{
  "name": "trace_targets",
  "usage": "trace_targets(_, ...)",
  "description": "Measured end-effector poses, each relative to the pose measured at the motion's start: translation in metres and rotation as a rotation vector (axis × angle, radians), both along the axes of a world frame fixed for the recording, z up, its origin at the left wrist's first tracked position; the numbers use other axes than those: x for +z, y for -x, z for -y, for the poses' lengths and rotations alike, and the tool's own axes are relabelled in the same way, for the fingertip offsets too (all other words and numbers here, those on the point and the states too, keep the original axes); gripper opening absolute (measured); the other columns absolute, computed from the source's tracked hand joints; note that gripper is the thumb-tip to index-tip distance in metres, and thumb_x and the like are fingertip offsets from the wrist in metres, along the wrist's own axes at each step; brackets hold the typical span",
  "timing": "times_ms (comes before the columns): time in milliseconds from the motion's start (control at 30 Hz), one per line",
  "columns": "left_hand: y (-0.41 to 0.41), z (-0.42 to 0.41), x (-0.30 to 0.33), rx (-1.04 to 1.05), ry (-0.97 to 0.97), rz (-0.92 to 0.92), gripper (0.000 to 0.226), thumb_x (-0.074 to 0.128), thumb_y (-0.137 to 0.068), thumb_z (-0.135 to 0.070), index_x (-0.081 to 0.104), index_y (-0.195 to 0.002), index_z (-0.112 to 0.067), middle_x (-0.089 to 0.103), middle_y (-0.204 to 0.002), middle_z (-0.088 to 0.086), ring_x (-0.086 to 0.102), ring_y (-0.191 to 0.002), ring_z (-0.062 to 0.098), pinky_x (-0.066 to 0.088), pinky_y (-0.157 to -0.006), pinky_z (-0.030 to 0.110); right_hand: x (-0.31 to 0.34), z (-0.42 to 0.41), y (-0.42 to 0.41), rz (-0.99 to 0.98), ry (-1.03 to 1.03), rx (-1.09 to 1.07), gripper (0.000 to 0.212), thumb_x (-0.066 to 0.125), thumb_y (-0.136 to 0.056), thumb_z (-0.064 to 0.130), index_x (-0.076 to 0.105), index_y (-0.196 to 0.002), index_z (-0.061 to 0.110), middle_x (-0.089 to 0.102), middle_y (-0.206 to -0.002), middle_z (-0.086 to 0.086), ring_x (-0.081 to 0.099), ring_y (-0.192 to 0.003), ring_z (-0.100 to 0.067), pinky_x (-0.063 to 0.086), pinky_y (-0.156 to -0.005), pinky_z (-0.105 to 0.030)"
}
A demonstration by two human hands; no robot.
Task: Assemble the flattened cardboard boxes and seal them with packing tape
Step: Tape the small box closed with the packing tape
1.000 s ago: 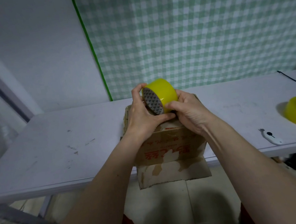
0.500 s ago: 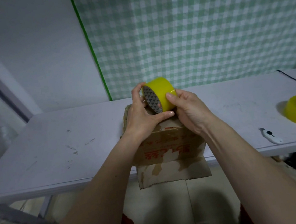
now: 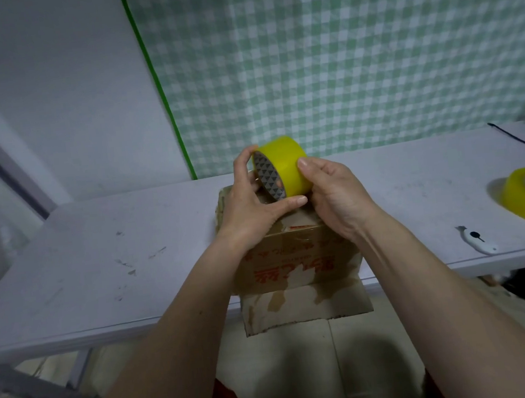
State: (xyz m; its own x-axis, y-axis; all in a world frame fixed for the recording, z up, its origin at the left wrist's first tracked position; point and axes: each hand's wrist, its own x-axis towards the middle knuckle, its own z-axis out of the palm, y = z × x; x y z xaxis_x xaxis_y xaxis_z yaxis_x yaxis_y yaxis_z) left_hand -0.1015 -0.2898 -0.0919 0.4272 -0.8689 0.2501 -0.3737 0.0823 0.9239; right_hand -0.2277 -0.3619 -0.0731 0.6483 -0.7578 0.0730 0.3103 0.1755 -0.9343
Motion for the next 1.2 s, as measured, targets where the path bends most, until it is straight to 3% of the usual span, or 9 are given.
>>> trace_targets(233, 0.001, 0.0, 0.001, 0.0, -0.005, -0.007, 0.102, 0.088, -0.066, -0.018, 0.022, -0.142, -0.037, 0.052, -0.136, 0.004, 0.056, -0.118, 0.007, 0.046, -0.078, 0.005, -0.002, 0.003, 0.003, 0.043, -0.087, 0.021, 0.038, 0.038, -0.1, 0.014, 0.049, -0.12, -0.017, 0.052, -0.123, -0.038, 0.052, -0.116, -0.044, 0.038, -0.106, -0.054)
trace_targets(367, 0.003, 0.0, 0.001, 0.045, -0.025, 0.08, 0.106, 0.09, -0.062, -0.028, 0.02, -0.141, -0.041, 0.054, -0.136, 0.0, 0.056, -0.118, 0.006, 0.043, -0.079, 0.001, 0.002, 0.0, -0.002, -0.002, -0.081, -0.071, 0.054, 0.056, -0.082, 0.023, 0.049, -0.11, -0.023, 0.05, -0.118, -0.043, 0.054, -0.101, -0.041, 0.039, -0.101, -0.061)
trace_targets(467, 0.005, 0.0, 0.0, 0.087, -0.039, 0.163, 0.108, 0.09, -0.059, -0.034, 0.02, -0.14, -0.04, 0.054, -0.135, -0.004, 0.055, -0.119, 0.007, 0.038, -0.074, -0.005, -0.004, 0.006, -0.008, -0.065, -0.05, -0.139, 0.045, 0.056, -0.061, 0.037, 0.056, -0.09, 0.002, 0.055, -0.091, -0.021, 0.048, -0.084, -0.029, 0.043, -0.08, -0.056)
trace_targets(533, 0.005, 0.0, 0.0, 0.097, -0.047, 0.184, 0.109, 0.09, -0.059, -0.036, 0.019, -0.141, -0.039, 0.053, -0.136, -0.004, 0.055, -0.119, 0.007, 0.036, -0.072, -0.007, -0.005, 0.007, -0.008, -0.075, -0.028, -0.13, 0.043, 0.054, -0.06, 0.037, 0.056, -0.091, 0.006, 0.053, -0.089, -0.018, 0.049, -0.084, -0.028, 0.042, -0.081, -0.065)
trace_targets(633, 0.005, 0.0, 0.0, 0.097, -0.058, 0.18, 0.109, 0.091, -0.059, -0.036, 0.019, -0.141, -0.04, 0.053, -0.136, -0.004, 0.055, -0.119, 0.006, 0.037, -0.072, -0.005, 0.003, -0.002, -0.006, -0.071, -0.015, -0.099, 0.056, 0.053, -0.059, 0.034, 0.051, -0.09, -0.013, 0.049, -0.1, -0.046, 0.053, -0.088, -0.036, 0.034, -0.09, -0.073)
trace_targets(700, 0.005, 0.0, 0.0, 0.096, -0.061, 0.176, 0.109, 0.09, -0.058, -0.036, 0.019, -0.14, -0.042, 0.054, -0.135, -0.004, 0.055, -0.119, 0.006, 0.038, -0.076, -0.001, 0.003, -0.003, -0.004, -0.062, -0.031, -0.08, 0.07, 0.053, -0.061, 0.033, 0.045, -0.1, -0.025, 0.045, -0.114, -0.047, 0.053, -0.1, -0.054, 0.033, -0.093, -0.073)
trace_targets(833, 0.005, -0.001, 0.002, 0.089, -0.063, 0.171, 0.109, 0.091, -0.058, -0.036, 0.019, -0.14, -0.041, 0.053, -0.135, -0.003, 0.055, -0.12, 0.008, 0.041, -0.085, 0.011, 0.002, -0.004, -0.002, -0.112, -0.031, -0.094, 0.062, 0.051, -0.067, 0.031, 0.053, -0.102, -0.02, 0.054, -0.113, -0.041, 0.049, -0.111, -0.053, 0.037, -0.094, -0.07)
trace_targets(1067, 0.008, -0.002, 0.002, 0.106, -0.07, 0.169, 0.108, 0.091, -0.057, -0.037, 0.02, -0.139, -0.041, 0.057, -0.131, -0.003, 0.057, -0.118, 0.01, 0.045, -0.09, 0.019, -0.002, 0.004, -0.009, -0.145, -0.039, -0.148, 0.036, 0.047, -0.073, 0.027, 0.061, -0.094, 0.001, 0.058, -0.094, -0.025, 0.057, -0.091, -0.034, 0.041, -0.094, -0.063)
trace_targets(1200, 0.009, -0.002, 0.004, 0.13, -0.094, 0.198, 0.108, 0.091, -0.057, -0.039, 0.02, -0.139, -0.04, 0.056, -0.131, -0.006, 0.056, -0.116, 0.006, 0.037, -0.071, 0.0, -0.002, 0.003, -0.01, -0.148, -0.038, -0.161, 0.044, 0.046, -0.071, 0.027, 0.061, -0.096, -0.006, 0.06, -0.099, -0.032, 0.058, -0.096, -0.039, 0.044, -0.092, -0.061)
